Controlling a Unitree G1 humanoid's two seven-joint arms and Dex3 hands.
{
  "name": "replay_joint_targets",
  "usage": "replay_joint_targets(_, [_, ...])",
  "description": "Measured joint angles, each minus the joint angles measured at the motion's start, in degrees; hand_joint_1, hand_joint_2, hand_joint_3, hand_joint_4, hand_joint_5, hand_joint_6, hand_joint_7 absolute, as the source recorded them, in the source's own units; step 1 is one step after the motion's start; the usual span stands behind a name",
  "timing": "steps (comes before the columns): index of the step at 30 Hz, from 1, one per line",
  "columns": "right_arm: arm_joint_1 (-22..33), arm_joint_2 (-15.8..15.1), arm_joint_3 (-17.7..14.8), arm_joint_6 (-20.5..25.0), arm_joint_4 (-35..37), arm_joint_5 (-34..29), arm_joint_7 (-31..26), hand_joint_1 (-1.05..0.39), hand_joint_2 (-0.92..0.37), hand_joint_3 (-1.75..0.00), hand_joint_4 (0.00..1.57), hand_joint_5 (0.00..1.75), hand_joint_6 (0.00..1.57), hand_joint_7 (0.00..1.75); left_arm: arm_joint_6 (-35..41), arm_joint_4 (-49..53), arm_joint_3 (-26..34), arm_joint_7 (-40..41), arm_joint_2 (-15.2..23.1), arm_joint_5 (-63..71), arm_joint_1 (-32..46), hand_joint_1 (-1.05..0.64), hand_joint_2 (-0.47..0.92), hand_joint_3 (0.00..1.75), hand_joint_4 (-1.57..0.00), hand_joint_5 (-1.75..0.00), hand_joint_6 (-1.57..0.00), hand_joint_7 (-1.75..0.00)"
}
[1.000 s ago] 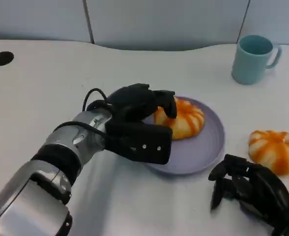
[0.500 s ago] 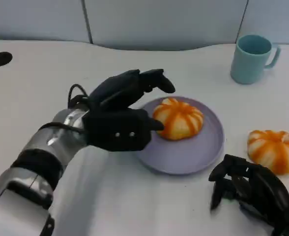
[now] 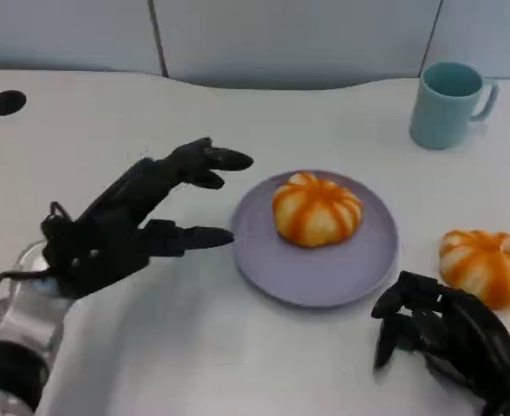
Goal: Grasp the bread from the table and place it into the plate.
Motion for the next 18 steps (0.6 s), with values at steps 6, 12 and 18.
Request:
replay_joint_targets(6, [-0.1, -0.1, 0.0, -0.2, 0.2, -0.2, -0.1, -0.52, -0.92, -0.25, 0.66, 1.61, 0.68, 1.21, 4.1, -9.7, 6.4, -7.7, -1.8, -13.6, 10.7, -0.7, 0.92, 0.23, -0.27, -0.96, -0.41, -0.27])
replay_joint_targets(12, [-0.2, -0.1, -0.1, -0.9, 0.8, -0.4, -0.2, -0.51, -0.92, -0.25, 0.67, 1.59, 0.69, 1.19, 10.4, -18.6, 10.8, -11.6, -5.7, -25.2, 20.7, -0.65, 0.92, 0.26, -0.37, -0.94, -0.49, -0.24])
replay_joint_targets(18, [-0.4, -0.1, -0.1, -1.0, 1.0, -0.4, -0.2, -0.53, -0.92, -0.25, 0.68, 1.59, 0.7, 1.2, 25.7, -31.0, 13.9, -12.4, -9.6, -36.7, 28.8, -0.61, 0.92, 0.25, -0.43, -1.04, -0.63, -0.27])
